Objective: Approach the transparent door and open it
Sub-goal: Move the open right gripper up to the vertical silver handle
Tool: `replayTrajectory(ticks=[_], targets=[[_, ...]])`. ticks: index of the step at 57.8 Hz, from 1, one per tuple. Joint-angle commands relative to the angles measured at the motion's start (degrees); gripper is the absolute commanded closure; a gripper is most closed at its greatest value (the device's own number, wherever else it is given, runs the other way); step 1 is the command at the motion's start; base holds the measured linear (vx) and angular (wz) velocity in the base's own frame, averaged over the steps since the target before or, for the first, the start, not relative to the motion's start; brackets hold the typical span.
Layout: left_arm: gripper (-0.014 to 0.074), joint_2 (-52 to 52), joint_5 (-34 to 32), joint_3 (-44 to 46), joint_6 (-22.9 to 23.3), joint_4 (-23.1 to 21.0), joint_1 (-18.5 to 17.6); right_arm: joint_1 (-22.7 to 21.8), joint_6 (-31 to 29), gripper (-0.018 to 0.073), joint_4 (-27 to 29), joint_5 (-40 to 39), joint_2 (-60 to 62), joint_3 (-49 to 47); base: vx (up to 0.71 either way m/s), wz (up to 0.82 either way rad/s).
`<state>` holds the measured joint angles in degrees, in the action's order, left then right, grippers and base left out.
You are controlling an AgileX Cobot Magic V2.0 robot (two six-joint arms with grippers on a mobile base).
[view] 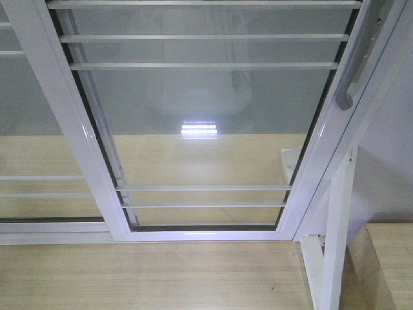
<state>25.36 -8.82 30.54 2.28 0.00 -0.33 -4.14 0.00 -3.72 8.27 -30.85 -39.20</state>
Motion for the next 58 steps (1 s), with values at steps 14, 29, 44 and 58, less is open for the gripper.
replayTrajectory(ticks=[14, 29, 44, 58], targets=[[0.0584, 20.5, -2.1, 2.1, 0.1, -0.3, -0.3, 0.0, 0.0, 0.0536, -0.5, -3.2, -19.2, -2.3, 0.00, 0.00], [0.0474, 24.0, -0.6, 2.1, 0.0, 0.0, -0.3, 0.0, -0.6, 0.0448, -0.9, -3.7, -24.3, -2.3, 0.00, 0.00], [0.0215, 24.0, 0.5, 2.1, 0.0, -0.3, -0.3, 0.0, -0.8, 0.0161, -0.9, -5.1, -25.5, -2.3, 0.00, 0.00], [0.0153, 24.0, 1.8, 2.1, 0.2, -0.4, -0.3, 0.0, 0.0, 0.0035, 2.6, -7.3, -29.8, -2.1, 0.00, 0.00]])
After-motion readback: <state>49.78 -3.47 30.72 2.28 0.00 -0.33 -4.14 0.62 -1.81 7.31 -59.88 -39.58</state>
